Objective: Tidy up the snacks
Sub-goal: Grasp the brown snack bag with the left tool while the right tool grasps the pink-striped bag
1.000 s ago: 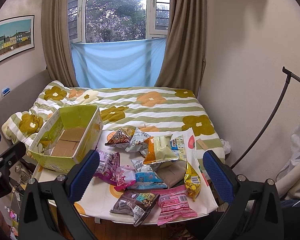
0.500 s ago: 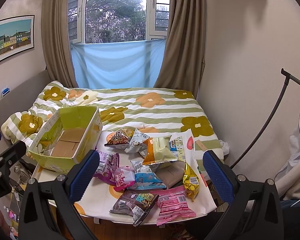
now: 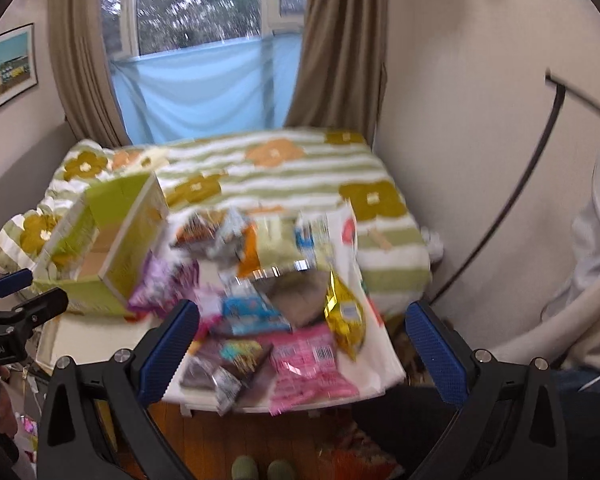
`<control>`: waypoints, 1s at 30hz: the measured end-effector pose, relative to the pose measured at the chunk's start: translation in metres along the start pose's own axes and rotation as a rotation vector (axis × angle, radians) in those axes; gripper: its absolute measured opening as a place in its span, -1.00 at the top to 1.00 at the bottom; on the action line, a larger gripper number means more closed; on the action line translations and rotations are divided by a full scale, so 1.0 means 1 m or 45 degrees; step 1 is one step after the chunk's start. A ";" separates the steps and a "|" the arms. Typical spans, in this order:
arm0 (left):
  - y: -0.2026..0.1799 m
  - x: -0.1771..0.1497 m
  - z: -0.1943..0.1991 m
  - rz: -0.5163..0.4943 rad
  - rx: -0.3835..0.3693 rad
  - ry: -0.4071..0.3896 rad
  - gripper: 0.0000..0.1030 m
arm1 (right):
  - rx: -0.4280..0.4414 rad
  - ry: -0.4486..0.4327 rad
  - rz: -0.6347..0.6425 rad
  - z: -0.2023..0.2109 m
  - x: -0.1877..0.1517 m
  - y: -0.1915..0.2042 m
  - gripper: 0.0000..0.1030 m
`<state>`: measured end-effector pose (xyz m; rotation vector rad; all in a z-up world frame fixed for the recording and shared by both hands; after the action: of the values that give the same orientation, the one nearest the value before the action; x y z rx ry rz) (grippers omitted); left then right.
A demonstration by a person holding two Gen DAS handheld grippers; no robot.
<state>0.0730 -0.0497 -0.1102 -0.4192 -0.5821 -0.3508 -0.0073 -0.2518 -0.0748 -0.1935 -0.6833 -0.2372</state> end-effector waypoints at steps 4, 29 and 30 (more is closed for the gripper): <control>-0.011 -0.009 -0.046 0.026 -0.072 0.123 -0.99 | 0.043 0.125 -0.018 -0.033 -0.019 -0.016 -1.00; -0.014 -0.055 -0.227 0.249 -0.115 0.510 -0.94 | 0.449 0.516 0.060 -0.185 -0.064 -0.031 -1.00; -0.015 -0.055 -0.230 0.248 -0.120 0.504 -0.92 | 0.446 0.518 0.062 -0.186 -0.064 -0.031 -1.00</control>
<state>0.1281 -0.1602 -0.3126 -0.4777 -0.1374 -0.2647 0.0478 -0.3189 -0.2545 0.1714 -0.3065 -0.1016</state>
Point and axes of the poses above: each gripper's, at about its wrist camera, not at the fingertips, and z roughly against the way its jaws point, y to its left, x to its top, the point moved 1 cm from there along -z, roughly the way its jaws point, and after that the axes turned 8 degrees about -x, right-handed, at the moved point
